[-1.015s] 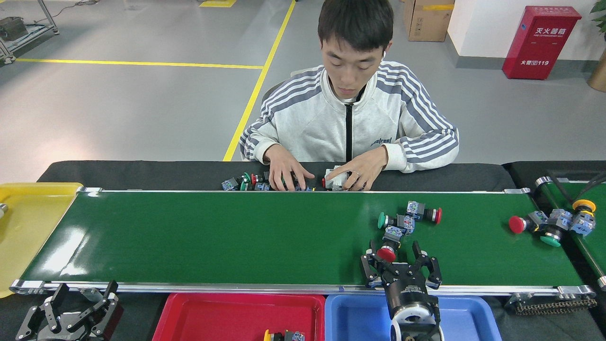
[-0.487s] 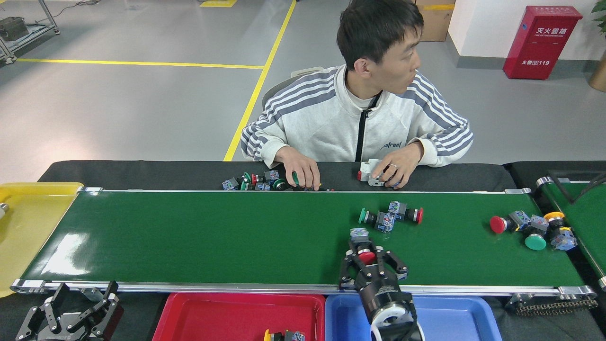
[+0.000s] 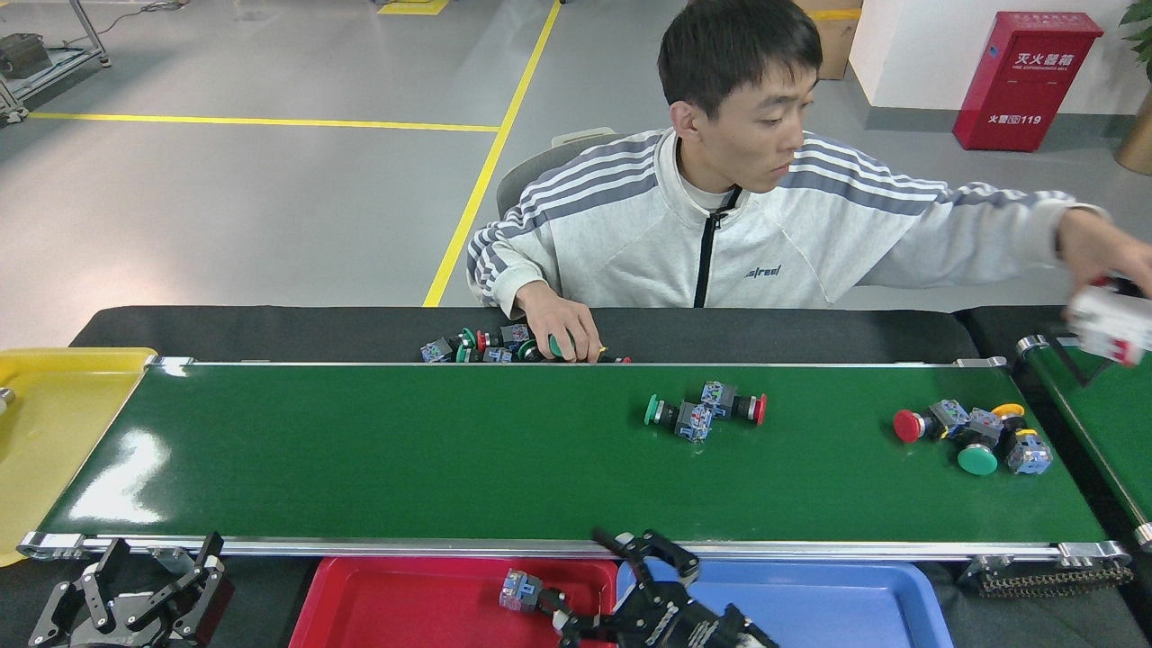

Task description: Pick switch part from conveyor to tray

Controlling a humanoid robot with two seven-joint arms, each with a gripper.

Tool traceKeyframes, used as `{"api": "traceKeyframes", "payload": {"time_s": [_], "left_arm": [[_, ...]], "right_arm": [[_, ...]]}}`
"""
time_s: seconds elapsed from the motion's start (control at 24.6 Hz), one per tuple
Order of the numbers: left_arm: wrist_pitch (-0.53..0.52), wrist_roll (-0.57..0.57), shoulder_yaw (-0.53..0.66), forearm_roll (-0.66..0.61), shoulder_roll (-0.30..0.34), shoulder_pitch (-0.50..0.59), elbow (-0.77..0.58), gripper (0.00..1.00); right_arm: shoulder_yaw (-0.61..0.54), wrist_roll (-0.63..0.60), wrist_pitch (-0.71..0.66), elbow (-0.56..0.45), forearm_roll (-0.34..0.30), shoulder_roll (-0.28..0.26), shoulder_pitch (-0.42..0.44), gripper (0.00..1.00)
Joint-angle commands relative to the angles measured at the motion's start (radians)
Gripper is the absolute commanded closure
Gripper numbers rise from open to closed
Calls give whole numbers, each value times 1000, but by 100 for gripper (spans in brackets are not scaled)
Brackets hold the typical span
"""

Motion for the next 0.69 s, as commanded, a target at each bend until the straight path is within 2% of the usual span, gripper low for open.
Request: {"api": "traceKeyframes", "payload": {"time_s": [0.0,0.12,0.2,0.28,0.49,0.65], "left_arm": [[2,3,4,-2,9,-3,-12,0],[2,3,4,-2,7,-3,-13,0],[2,1,-5,-2,9,-8,-15,0],[4,0,-28,-2,9,-13,-23,0],[12,-2,-79,-2,6,-22,-63,0],[12,-25,-85,-3,4,-37,-67,0]], "right_arm": [[-103,-143,188,-34,-3,19,70,1],[-246,-222,271,-42,-5,19,198,1],[-311,-222,273,-40,-14,21,221,1],[-327,-218,282,-37,-34,26,218,1],[-330,-178,286,-1,-31,18,138,1],[-330,-117,286,131,-28,-8,7,1]]}}
